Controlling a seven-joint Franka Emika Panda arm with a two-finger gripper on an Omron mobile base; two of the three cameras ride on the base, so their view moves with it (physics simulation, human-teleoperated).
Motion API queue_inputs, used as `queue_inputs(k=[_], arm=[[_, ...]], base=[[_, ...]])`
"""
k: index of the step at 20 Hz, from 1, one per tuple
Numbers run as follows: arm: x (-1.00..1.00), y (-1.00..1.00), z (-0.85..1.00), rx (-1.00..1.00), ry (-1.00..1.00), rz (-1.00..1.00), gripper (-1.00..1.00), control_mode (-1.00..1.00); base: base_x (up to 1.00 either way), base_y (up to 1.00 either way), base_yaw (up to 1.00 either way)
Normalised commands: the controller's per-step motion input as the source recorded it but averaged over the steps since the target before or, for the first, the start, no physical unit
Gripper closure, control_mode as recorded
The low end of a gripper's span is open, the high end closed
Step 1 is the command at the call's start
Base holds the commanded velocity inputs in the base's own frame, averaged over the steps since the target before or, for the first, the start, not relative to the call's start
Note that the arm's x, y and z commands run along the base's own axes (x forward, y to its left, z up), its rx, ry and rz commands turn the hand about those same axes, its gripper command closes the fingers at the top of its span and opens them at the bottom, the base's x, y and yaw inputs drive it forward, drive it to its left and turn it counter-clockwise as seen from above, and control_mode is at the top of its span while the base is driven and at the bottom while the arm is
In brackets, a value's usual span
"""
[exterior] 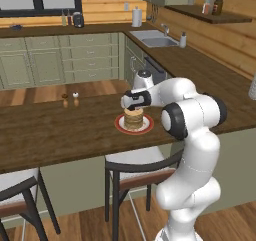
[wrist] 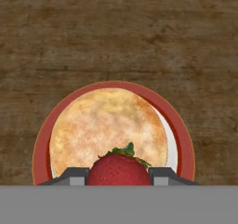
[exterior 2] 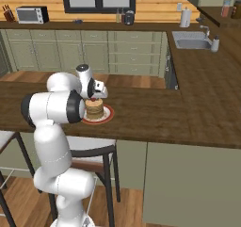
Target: Take the strawberry from the fridge and place it on top of the pancake, located on the dining counter.
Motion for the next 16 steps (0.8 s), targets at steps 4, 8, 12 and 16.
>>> queue_inputs(k=[4, 8, 12, 16], arm=[[0.13, 0.01, -0.14, -0.01, 0.01, 0.00, 1.00, -1.00], [0.01, 0.08, -0.02, 0.00, 0.02, 0.00, 1.00, -1.00], [0.00, 0.00, -0.13, 0.00, 0.03, 0.00, 1.00, -1.00], [0.00, 0.00, -0.20, -0.01, 0.04, 0.00, 1.00, -1.00]], base=[[0.00, 0.00, 0.00], [0.00, 0.00, 0.00], [0.00, 0.00, 0.00], [0.00, 0.00, 0.00]])
